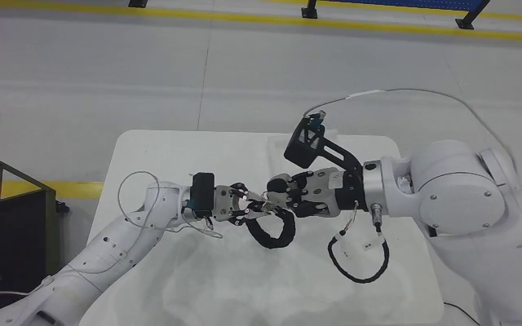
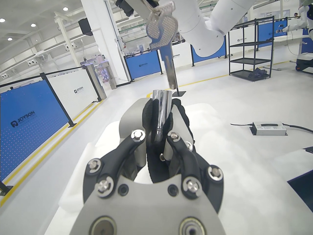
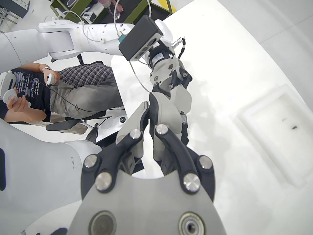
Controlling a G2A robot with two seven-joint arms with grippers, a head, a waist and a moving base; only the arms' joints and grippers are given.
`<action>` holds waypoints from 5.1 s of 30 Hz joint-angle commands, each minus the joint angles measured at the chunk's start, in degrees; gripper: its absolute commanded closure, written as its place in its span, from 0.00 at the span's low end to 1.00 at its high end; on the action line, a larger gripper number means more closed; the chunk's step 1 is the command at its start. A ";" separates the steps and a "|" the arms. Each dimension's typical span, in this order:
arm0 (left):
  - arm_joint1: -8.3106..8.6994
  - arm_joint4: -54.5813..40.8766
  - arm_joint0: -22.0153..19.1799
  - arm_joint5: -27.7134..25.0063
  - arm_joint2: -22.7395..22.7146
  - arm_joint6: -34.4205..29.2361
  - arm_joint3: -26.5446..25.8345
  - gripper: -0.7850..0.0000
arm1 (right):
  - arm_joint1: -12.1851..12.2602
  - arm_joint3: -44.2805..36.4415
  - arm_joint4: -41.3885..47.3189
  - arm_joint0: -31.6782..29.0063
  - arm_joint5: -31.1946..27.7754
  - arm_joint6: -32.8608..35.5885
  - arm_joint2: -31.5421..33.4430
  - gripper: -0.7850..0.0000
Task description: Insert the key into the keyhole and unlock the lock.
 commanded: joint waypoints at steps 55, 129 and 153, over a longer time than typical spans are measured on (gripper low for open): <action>2.63 -11.15 -4.53 2.30 11.69 2.31 -1.84 1.00 | 1.22 5.79 7.93 -2.47 -12.72 -2.28 2.35 1.00; 3.36 -15.53 -7.49 5.73 16.64 5.75 -0.69 1.00 | 1.89 7.12 5.84 -4.12 -12.69 -1.40 -1.80 1.00; 3.33 -17.18 -7.02 5.95 16.15 5.96 -0.04 1.00 | 2.32 8.40 1.76 -3.20 -7.38 -1.43 -0.92 0.63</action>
